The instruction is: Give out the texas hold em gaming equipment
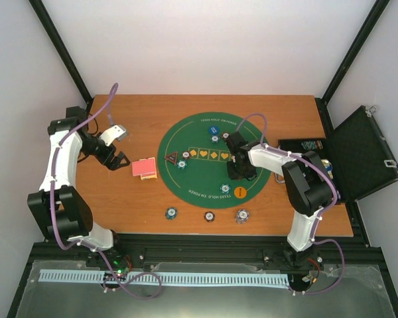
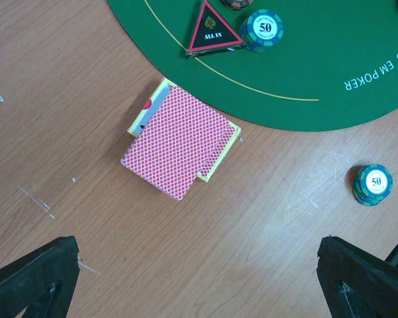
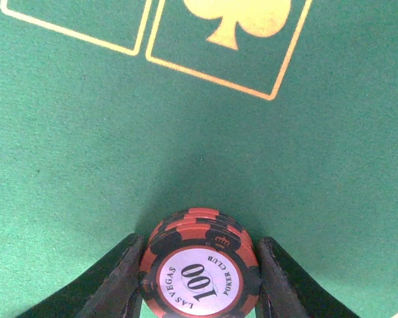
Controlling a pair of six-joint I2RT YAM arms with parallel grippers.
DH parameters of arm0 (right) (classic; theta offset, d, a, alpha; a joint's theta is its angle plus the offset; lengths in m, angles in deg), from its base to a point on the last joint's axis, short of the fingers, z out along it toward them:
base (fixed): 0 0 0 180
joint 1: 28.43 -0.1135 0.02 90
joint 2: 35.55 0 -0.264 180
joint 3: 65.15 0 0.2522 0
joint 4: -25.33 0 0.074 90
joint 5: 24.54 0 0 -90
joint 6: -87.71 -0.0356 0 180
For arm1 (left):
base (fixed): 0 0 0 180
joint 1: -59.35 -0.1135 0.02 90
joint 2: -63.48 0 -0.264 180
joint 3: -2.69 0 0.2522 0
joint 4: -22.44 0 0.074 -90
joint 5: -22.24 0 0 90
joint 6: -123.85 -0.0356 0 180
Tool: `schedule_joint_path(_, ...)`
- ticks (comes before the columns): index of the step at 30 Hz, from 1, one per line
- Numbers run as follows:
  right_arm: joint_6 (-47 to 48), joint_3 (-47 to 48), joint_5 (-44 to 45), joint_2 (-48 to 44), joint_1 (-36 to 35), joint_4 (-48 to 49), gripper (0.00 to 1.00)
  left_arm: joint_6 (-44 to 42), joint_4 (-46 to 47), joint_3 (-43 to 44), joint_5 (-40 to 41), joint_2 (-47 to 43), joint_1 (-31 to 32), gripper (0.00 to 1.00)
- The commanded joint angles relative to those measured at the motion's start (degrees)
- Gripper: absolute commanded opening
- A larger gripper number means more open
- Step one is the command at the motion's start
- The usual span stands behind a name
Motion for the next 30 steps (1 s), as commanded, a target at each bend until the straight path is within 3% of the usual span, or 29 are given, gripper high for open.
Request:
schedule_joint_path(1,0.0,-2.2,-1.2,-1.7,0.4,0.2,0.38,-0.9,1.4,-0.8,-0.3,-1.7,0.0,1.0)
schedule_joint_path(8,-0.2,-2.8,-1.3,-3.2,0.1,-0.7,0.38,5.6,1.8,-1.1,-2.1,-0.8,0.1,1.0)
schedule_joint_path(18,-0.5,-3.0,-1.1,-3.0,-0.4,-1.3,0.41,7.8,2.7,-2.1,-2.7,-2.5,0.1,1.0)
schedule_joint_path(26,-0.5,3.2,2.3,-6.3,-0.4,-6.4,0.79,12.4,2.5,-0.6,-2.8,-2.1,0.1,1.0)
schedule_joint_path(30,-1.7,4.7,3.7,-9.9,-0.7,-11.0,0.86,14.1,2.5,-0.4,-2.7,-2.3,0.0,1.0)
